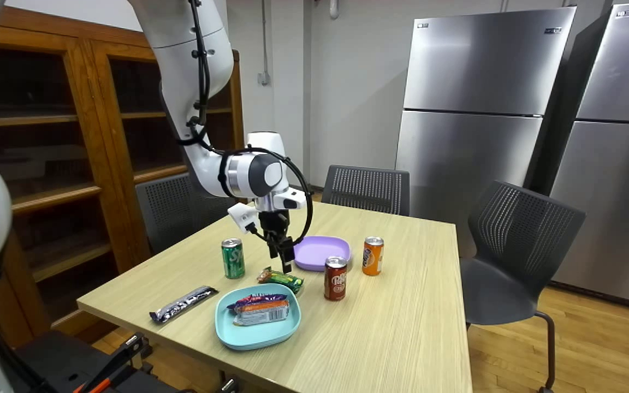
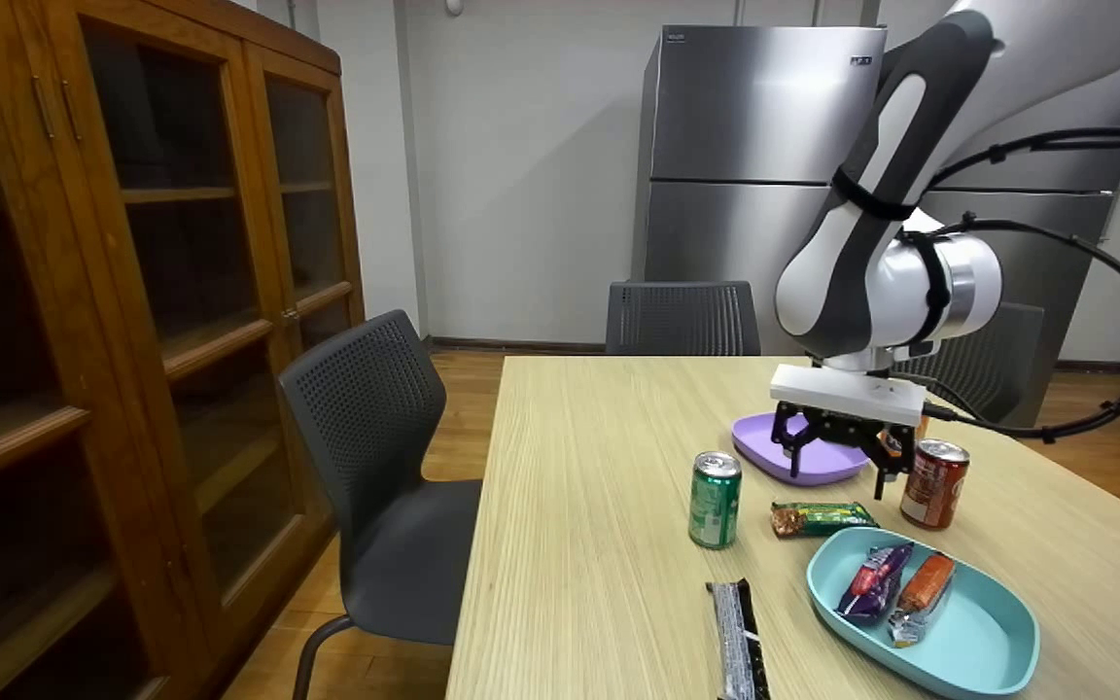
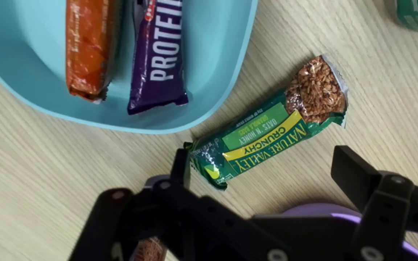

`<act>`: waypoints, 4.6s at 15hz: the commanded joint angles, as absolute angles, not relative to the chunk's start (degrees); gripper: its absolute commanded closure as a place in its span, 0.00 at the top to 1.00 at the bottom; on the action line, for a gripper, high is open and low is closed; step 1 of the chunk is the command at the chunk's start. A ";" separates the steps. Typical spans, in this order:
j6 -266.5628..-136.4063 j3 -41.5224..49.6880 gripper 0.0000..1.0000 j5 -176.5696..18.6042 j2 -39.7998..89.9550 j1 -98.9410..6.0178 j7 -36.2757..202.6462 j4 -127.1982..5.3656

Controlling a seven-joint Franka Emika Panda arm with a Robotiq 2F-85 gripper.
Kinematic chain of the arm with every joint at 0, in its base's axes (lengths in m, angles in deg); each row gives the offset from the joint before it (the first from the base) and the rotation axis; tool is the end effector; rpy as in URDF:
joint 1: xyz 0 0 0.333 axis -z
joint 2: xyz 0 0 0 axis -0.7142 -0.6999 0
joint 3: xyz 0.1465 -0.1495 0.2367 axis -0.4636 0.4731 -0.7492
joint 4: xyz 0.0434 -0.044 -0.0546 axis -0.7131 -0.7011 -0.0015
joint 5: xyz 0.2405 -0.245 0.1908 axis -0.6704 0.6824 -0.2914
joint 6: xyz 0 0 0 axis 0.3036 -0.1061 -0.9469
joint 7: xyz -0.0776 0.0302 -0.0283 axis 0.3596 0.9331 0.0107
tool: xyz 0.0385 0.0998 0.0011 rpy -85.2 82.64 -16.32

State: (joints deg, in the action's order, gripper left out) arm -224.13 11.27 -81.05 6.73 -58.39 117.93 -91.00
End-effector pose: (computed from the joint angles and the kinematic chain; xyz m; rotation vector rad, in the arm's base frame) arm 0.5621 0.0128 0.1222 2.8954 -0.9104 0.0740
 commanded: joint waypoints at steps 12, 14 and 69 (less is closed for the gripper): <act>-223.05 10.33 1.00 -87.57 -0.44 -56.56 118.20 -83.97; -222.94 10.18 1.00 -88.36 -1.20 -56.41 118.16 -83.08; -224.53 10.84 1.00 -89.85 1.53 -56.83 117.86 -85.70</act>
State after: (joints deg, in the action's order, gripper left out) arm -224.09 11.26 -89.05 -1.81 -57.41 117.93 -82.27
